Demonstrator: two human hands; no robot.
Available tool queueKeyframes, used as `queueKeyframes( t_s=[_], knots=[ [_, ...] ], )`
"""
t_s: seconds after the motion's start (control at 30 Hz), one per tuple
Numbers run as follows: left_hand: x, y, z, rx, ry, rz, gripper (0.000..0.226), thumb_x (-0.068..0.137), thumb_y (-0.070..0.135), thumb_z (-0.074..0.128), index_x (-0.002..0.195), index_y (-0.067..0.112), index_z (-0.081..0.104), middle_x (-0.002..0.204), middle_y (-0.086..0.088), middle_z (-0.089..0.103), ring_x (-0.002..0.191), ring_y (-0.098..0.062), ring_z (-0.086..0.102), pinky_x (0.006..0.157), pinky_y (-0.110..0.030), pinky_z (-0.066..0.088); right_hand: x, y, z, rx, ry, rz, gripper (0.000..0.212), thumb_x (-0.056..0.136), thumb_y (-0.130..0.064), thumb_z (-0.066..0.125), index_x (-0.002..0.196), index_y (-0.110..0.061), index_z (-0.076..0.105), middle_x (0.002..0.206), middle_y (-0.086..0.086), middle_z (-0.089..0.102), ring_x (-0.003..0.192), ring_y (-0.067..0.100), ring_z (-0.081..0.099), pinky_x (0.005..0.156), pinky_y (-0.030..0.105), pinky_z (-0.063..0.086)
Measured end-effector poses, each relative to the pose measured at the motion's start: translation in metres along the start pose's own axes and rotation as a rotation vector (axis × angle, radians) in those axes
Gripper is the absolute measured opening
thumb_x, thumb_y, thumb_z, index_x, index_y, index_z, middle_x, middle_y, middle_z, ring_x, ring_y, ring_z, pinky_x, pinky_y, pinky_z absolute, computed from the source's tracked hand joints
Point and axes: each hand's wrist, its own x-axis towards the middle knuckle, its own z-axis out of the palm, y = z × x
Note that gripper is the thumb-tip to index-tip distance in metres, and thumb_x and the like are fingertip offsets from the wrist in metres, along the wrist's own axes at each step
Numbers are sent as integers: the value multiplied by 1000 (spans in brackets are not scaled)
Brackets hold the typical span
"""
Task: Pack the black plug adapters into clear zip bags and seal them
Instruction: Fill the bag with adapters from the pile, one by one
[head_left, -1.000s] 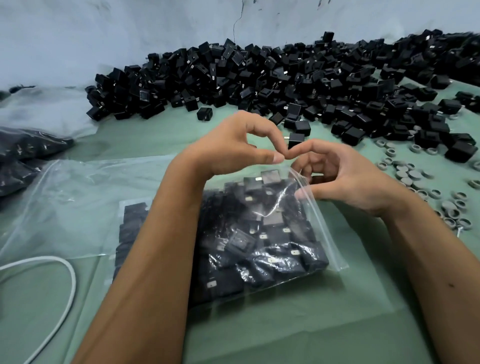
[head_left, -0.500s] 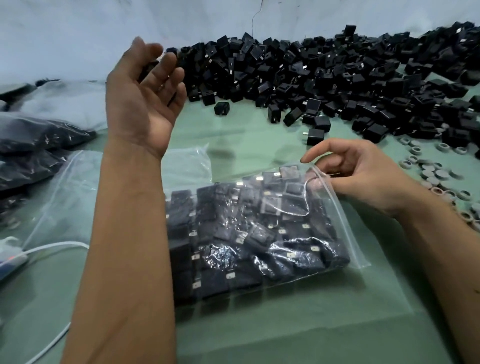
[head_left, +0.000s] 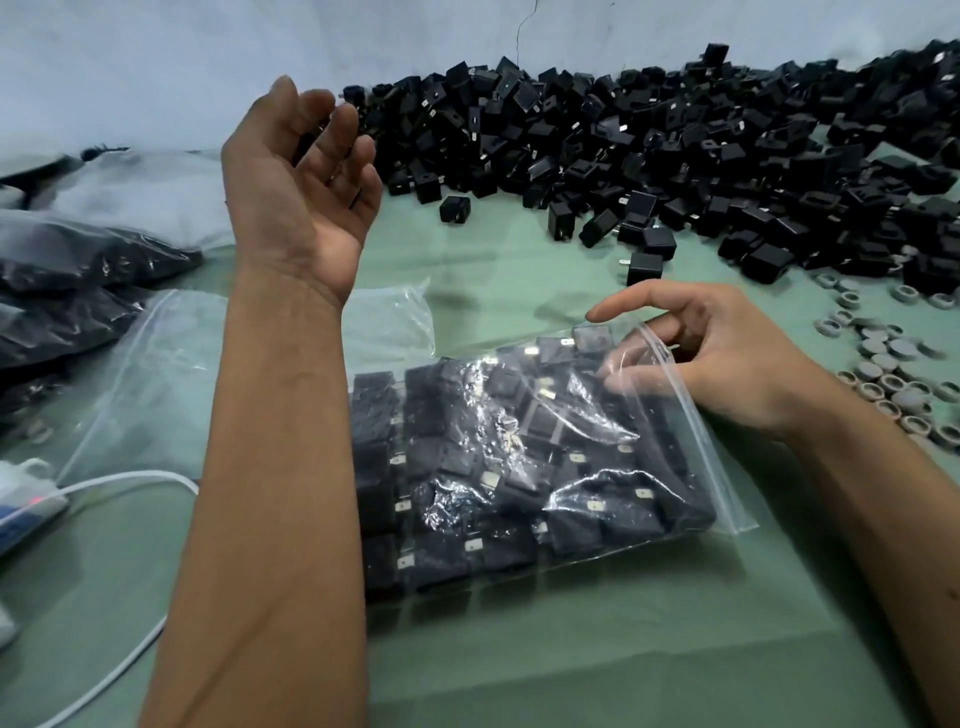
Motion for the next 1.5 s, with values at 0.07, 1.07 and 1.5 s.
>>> queueKeyframes(
  t_s=[0.07,1.07,1.5],
  knots=[
    [0,-1,1,-1,-3,0,23,97,32,58,84,15,65,88,-3,68,77,-20,61,69,-26,47,0,-1,0,-8,2,-6,52,75,-13,89,121,-29,70,89,9,80,77,25,78,68,22,58],
    [-29,-82,67,1306,-801,76,14,93,10,72,94,21,80,96,4,74,92,-18,67,84,-30,55,52,28,-14,-1084,370,327,75,96,-45,67,158,-43,24,169,11,12,143,40,38,101,51,48],
    [-37,-85,71,1389,-1019,-116,35,88,-6,55,96,19,77,66,13,67,44,-7,49,49,-19,40,37,37,-13,-776,629,177,20,85,-27,79,87,-21,60,100,2,57,88,24,57,75,34,42]
  ],
)
